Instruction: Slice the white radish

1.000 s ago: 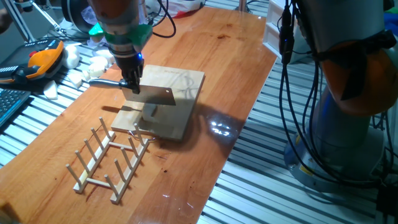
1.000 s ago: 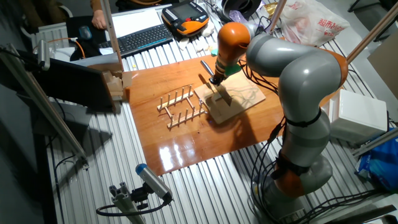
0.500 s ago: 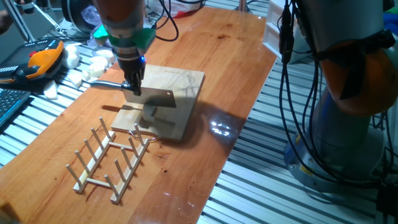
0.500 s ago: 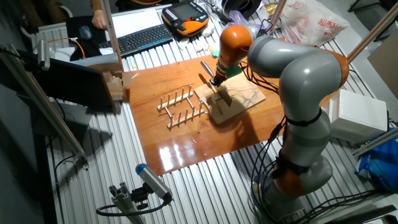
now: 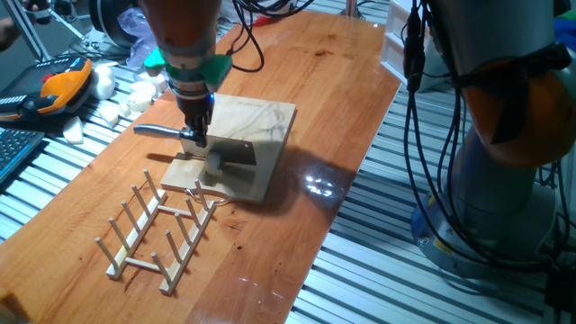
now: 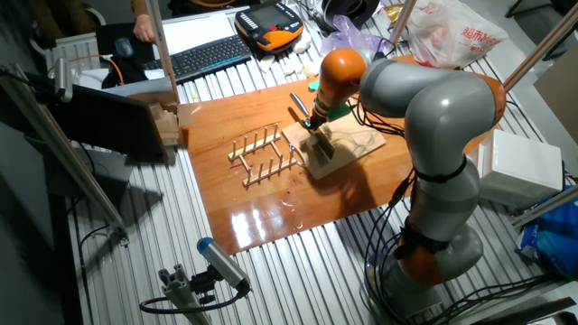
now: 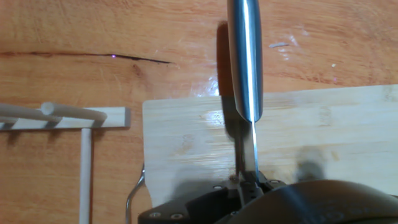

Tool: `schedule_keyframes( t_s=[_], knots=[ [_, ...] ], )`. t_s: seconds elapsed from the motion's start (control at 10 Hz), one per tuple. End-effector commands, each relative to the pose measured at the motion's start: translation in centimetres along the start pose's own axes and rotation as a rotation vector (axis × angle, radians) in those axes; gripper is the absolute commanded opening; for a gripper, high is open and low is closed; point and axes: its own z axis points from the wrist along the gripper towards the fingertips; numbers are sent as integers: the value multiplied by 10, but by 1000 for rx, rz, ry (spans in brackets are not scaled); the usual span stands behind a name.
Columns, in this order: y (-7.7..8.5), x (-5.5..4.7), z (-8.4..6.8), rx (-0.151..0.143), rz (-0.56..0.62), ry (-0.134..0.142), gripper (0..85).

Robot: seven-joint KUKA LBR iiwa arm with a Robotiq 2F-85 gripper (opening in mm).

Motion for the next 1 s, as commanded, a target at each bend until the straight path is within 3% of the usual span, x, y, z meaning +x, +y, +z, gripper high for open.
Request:
schedule_keyframes(
  t_s=[0.0,0.2,0.5,0.9],
  knots=[
    [0,0,0,0,0,-1,0],
    [1,-3,-9,5,6,11,0],
    [-4,-10,-35,15,-1,55,0],
    [-8,-11,-37,18,-9,60,0]
  ],
)
